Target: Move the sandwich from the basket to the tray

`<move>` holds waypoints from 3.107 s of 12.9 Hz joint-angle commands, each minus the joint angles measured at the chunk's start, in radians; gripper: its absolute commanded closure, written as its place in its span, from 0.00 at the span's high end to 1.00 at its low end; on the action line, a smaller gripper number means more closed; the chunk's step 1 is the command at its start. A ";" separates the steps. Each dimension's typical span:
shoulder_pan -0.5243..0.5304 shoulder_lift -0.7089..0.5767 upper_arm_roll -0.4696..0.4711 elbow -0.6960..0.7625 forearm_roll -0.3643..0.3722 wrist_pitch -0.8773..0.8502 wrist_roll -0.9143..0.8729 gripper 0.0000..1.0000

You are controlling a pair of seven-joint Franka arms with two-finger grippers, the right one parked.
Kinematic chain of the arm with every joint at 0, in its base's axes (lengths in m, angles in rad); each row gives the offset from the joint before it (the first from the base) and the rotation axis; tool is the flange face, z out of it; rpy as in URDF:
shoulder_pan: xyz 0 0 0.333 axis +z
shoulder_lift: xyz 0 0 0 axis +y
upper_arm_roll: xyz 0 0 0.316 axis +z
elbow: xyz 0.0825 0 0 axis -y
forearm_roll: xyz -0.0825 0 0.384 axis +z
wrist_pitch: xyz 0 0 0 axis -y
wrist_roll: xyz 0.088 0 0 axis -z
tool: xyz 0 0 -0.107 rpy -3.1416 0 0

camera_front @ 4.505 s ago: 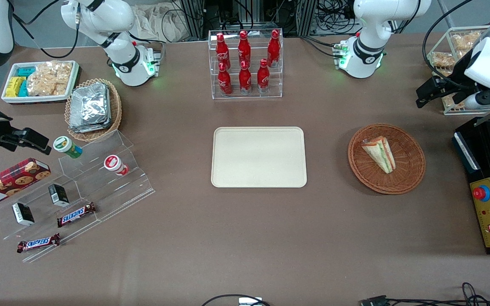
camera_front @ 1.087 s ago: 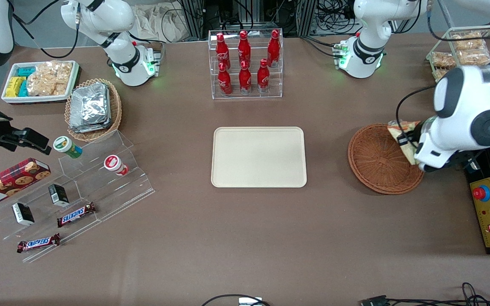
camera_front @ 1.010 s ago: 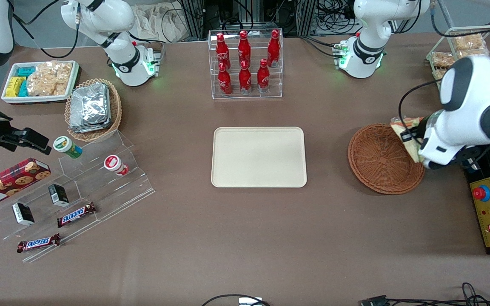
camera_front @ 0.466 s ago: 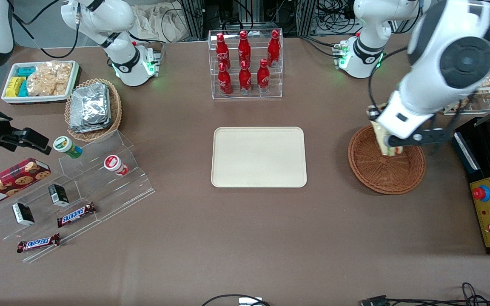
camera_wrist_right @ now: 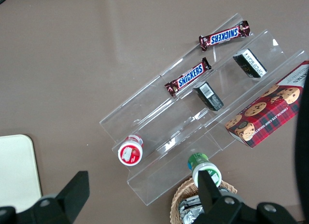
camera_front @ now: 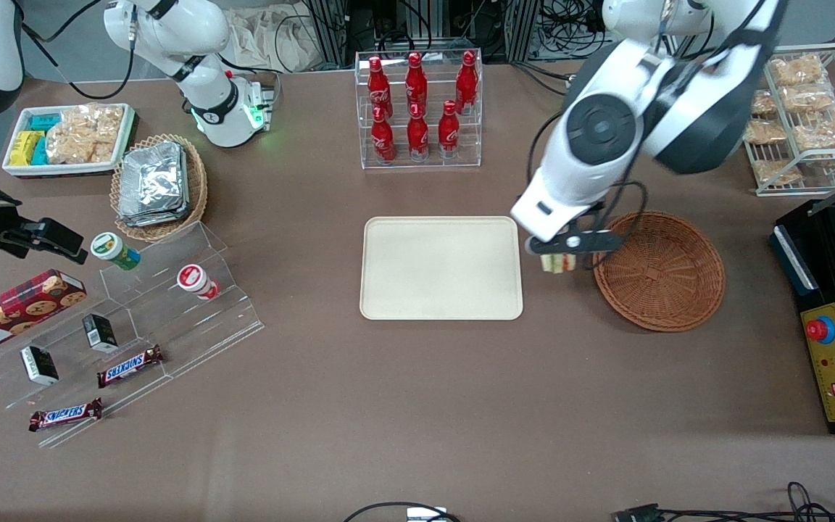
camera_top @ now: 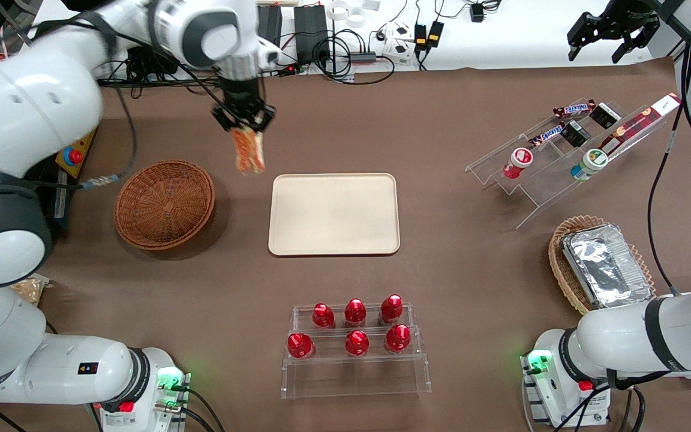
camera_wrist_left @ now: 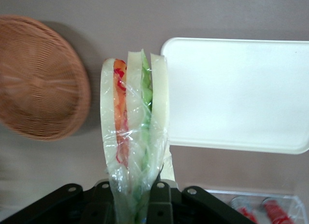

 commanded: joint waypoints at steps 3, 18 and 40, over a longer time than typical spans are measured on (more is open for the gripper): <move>0.000 0.076 -0.005 -0.250 0.014 0.419 -0.042 0.00; 0.003 0.262 -0.004 -0.319 0.054 0.552 0.093 0.99; -0.015 -0.458 0.497 -0.239 -0.104 0.064 0.500 1.00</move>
